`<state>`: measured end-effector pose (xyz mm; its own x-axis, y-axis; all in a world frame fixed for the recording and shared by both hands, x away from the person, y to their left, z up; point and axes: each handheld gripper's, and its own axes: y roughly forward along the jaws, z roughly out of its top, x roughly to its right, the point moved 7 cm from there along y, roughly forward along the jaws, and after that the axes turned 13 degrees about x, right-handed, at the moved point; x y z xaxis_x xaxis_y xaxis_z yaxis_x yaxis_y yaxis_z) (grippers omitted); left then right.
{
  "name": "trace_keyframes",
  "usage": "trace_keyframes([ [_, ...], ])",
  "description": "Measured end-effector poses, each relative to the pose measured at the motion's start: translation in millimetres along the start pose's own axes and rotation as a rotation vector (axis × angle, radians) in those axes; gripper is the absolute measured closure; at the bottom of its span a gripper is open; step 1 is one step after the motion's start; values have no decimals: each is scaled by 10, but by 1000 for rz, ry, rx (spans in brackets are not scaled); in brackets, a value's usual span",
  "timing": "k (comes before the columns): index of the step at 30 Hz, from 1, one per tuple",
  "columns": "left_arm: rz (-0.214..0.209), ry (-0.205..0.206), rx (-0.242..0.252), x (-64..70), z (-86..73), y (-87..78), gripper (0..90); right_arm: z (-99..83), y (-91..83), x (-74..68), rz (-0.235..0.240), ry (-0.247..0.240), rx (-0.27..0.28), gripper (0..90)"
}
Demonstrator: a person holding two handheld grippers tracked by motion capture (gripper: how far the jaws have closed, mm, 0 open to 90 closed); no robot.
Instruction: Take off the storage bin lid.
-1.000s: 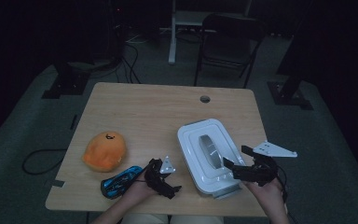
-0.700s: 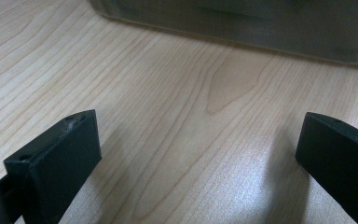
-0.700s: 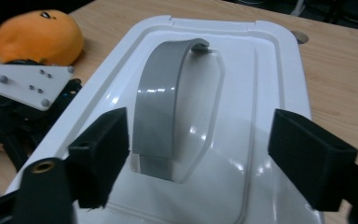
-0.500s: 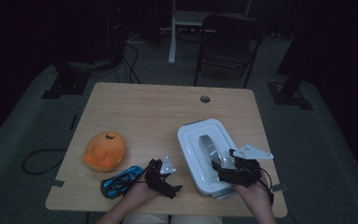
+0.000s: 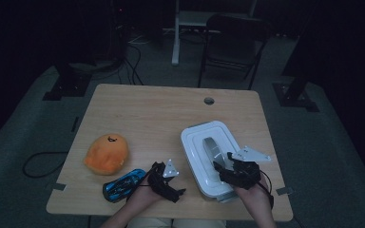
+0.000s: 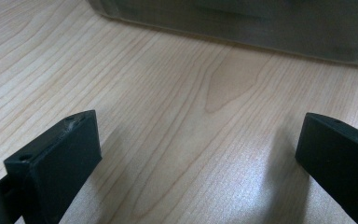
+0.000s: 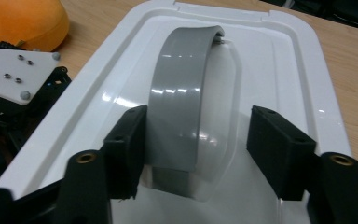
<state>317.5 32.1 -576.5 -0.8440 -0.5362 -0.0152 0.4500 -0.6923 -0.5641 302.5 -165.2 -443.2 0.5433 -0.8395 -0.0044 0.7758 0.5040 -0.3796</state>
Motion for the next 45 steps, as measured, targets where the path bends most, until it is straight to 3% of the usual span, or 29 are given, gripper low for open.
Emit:
trace_keyframes([
  [7, 2, 2, 0, 0, -3, -3, 5, -23, -31, -76, 19, 7, 6, 444],
  [15, 2, 2, 0, 1, -5, -6, 5, -43, -20, -85, -25, 20, 33, 582],
  [18, 2, 2, 0, 1, -5, -6, 5, -42, -11, -124, -8, 19, 39, 666],
  [32, 2, 0, 2, 2, -5, -5, 5, 97, -85, -88, -39, 24, 64, 675],
  [45, 1, 0, 1, 2, -4, -6, 5, 286, -106, 174, -83, 46, 110, 675],
])
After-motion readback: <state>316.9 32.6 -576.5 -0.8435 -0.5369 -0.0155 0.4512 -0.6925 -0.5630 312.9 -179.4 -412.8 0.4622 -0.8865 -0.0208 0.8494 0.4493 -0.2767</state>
